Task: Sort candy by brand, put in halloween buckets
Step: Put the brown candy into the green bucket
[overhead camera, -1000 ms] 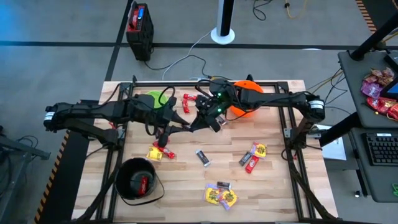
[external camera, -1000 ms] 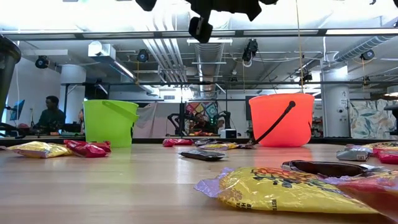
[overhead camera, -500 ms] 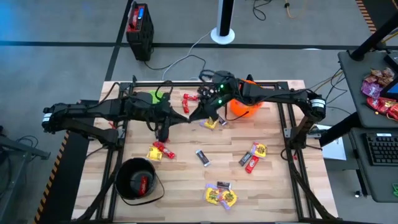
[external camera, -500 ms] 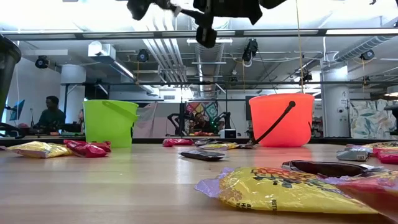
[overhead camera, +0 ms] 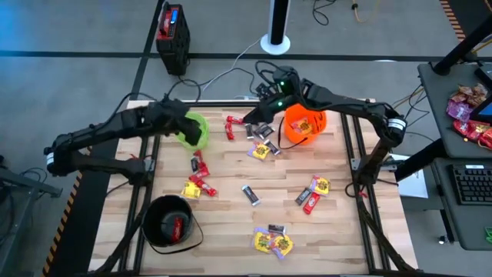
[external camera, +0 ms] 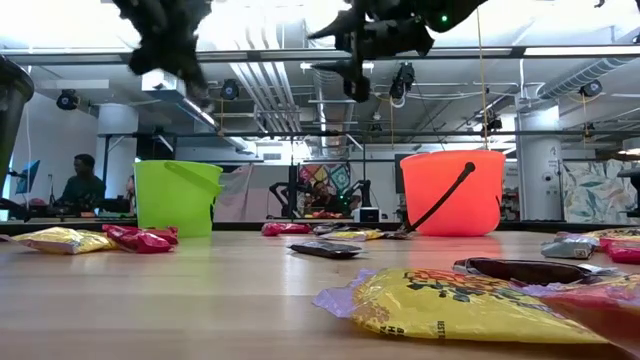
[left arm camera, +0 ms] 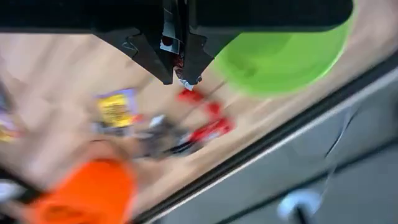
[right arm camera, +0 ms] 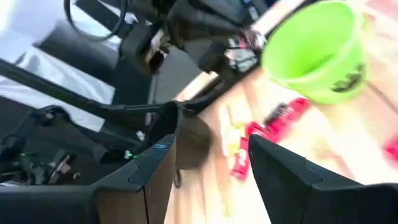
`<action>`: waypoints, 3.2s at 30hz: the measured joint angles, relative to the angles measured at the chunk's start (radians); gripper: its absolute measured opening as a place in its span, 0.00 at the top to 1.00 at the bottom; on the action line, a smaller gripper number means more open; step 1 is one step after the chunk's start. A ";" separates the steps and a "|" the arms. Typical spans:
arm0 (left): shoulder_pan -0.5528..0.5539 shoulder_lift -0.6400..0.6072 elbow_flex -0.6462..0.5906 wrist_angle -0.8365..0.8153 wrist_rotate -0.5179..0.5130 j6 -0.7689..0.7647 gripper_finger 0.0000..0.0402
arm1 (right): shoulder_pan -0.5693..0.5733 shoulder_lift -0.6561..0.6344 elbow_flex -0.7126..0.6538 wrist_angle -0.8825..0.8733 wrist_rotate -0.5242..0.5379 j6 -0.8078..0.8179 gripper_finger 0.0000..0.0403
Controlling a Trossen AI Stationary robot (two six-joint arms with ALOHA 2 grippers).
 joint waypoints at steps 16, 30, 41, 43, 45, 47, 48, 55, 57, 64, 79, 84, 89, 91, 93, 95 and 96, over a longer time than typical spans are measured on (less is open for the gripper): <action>0.275 0.105 0.000 -0.123 0.238 -0.062 0.99 | -0.180 0.046 0.219 -0.400 0.470 -0.647 0.54; 0.357 0.309 0.000 -0.129 0.238 -0.035 0.99 | -0.305 0.255 0.423 -0.452 0.445 -0.704 0.62; 0.361 0.411 0.000 -0.129 0.235 -0.034 0.98 | -0.310 0.285 0.498 -0.530 0.439 -0.774 0.61; 0.360 0.427 0.000 -0.130 0.235 -0.034 0.98 | -0.312 0.279 0.498 -0.532 0.439 -0.774 0.61; 0.360 0.440 0.000 -0.130 0.235 -0.034 0.97 | -0.315 0.274 0.498 -0.541 0.439 -0.775 0.61; 0.360 0.449 0.000 -0.129 0.235 -0.036 0.95 | -0.316 0.274 0.498 -0.546 0.439 -0.777 0.62; 0.360 0.453 0.000 -0.129 0.235 -0.040 0.94 | -0.316 0.274 0.497 -0.552 0.439 -0.777 0.62; 0.360 0.460 0.000 -0.128 0.234 -0.036 0.85 | -0.316 0.274 0.496 -0.587 0.439 -0.765 0.60; 0.360 0.458 0.000 -0.128 0.233 -0.032 0.82 | -0.316 0.272 0.496 -0.599 0.439 -0.752 0.59; 0.350 0.409 0.000 -0.123 0.218 -0.014 0.73 | -0.316 0.260 0.496 -0.657 0.349 -0.696 0.57; 0.190 0.054 0.000 0.167 0.452 0.253 0.72 | -0.004 0.232 0.492 -1.025 0.228 -0.495 0.62; 0.146 -0.018 0.000 0.181 0.446 0.251 0.72 | 0.179 0.232 0.448 -1.075 0.427 -0.356 0.59; 0.103 -0.070 0.000 0.183 0.444 0.241 0.72 | 0.345 0.232 0.337 -0.977 0.502 -0.193 0.50; 0.092 -0.082 0.000 0.199 0.438 0.230 0.72 | 0.405 0.233 0.272 -0.897 0.560 -0.145 0.47; 0.081 -0.087 0.000 0.215 0.401 0.217 0.72 | 0.454 0.235 0.205 -0.801 0.606 -0.089 0.44; 0.075 -0.087 0.000 0.231 0.332 0.201 0.72 | 0.487 0.235 0.136 -0.692 0.647 -0.023 0.42; 0.074 -0.084 0.000 0.238 0.294 0.194 0.72 | 0.501 0.235 0.104 -0.643 0.660 0.003 0.42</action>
